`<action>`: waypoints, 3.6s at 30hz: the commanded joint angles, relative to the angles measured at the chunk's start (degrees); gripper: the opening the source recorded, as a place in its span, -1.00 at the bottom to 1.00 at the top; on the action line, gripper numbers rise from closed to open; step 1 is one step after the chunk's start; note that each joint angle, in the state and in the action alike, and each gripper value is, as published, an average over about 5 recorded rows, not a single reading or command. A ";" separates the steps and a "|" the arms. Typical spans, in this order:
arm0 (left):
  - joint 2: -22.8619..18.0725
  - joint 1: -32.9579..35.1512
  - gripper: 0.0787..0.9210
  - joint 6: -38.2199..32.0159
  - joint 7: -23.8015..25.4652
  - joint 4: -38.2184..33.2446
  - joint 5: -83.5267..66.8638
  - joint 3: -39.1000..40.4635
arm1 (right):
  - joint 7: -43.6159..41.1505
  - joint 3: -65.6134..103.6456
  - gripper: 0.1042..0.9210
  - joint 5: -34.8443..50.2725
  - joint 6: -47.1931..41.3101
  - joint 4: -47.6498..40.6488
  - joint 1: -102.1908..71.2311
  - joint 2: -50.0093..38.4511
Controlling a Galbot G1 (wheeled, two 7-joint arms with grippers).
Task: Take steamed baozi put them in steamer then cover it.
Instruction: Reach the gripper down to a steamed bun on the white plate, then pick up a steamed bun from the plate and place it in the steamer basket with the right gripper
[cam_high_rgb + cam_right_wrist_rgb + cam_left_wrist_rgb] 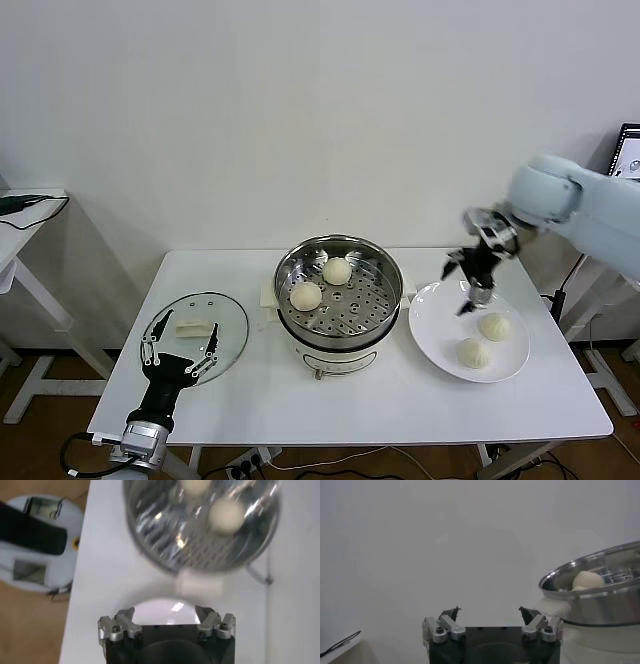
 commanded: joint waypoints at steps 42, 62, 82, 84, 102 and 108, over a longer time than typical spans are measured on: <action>-0.34 -0.98 0.77 -0.39 0.22 2.22 0.53 0.55 | 4.95 34.20 0.71 -24.91 6.85 -17.12 -42.08 4.68; -0.28 -1.35 0.77 -0.08 0.20 2.57 0.85 1.06 | 2.70 24.22 0.20 -16.18 7.07 -15.72 -21.76 3.22; -0.16 -1.38 0.77 0.11 0.25 2.01 1.20 1.25 | 5.74 -0.84 0.18 -17.01 38.15 -0.46 14.05 17.30; -0.13 -1.30 0.77 -0.04 0.31 1.92 1.20 1.10 | 8.38 -2.70 0.18 -19.65 41.75 -0.14 13.85 20.34; 0.08 -1.83 0.77 -0.73 0.73 3.49 0.73 -0.15 | 18.76 -6.57 0.20 -29.55 52.64 3.74 6.52 29.04; 0.07 -2.26 0.77 -0.69 0.76 4.23 0.72 -0.06 | 19.12 -6.95 0.19 -29.31 52.62 4.14 4.96 29.30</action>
